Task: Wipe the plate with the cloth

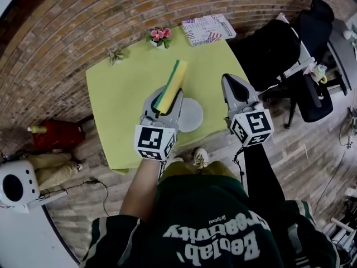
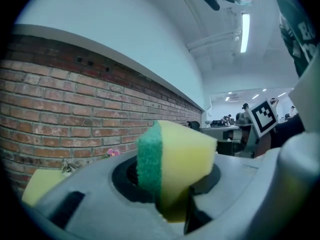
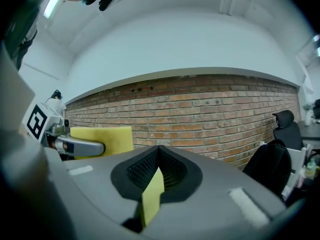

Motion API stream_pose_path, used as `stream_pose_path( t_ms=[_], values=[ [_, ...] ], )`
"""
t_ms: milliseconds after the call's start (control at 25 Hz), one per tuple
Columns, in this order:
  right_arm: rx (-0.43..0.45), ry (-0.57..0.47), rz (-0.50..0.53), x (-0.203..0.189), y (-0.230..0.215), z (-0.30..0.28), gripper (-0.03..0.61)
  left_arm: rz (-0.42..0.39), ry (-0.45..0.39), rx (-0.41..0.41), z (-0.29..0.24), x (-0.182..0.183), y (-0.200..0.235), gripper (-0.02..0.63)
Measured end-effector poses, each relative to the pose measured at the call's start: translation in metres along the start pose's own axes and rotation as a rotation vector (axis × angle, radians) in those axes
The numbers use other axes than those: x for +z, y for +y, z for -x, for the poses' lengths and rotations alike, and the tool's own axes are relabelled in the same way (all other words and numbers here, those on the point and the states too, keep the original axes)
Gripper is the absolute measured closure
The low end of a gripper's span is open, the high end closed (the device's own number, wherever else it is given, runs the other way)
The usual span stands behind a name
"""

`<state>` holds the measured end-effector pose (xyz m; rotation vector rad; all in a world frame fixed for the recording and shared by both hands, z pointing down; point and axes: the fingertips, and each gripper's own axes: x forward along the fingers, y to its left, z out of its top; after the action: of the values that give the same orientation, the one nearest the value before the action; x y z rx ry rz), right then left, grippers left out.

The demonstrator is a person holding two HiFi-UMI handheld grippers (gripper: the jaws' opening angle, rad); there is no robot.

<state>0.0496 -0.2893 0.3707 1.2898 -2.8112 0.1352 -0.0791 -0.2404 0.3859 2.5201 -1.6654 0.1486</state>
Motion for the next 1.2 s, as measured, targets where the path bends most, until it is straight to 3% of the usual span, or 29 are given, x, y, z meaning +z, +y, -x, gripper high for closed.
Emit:
stream_pose_path(
  t_ms=[320,800,1040,1200],
  values=[
    [0.039,0.037,-0.035,-0.022,-0.010,-0.005,0.565,0.065,0.187,-0.022,-0.026,-0.088,-0.019,0.485],
    [0.049,0.067,-0.035,-0.036,-0.024,-0.002,0.565,0.130,0.521,0.037,-0.029,-0.208,-0.031,0.465],
    [0.043,0.065,-0.035,-0.035,-0.029,0.000,0.565,0.067,0.648,0.038,-0.019,-0.234,-0.032,0.426],
    [0.050,0.065,-0.032,-0.035,-0.025,0.001,0.565,0.064,0.666,0.040,-0.019,-0.245,-0.032,0.474]
  ],
)
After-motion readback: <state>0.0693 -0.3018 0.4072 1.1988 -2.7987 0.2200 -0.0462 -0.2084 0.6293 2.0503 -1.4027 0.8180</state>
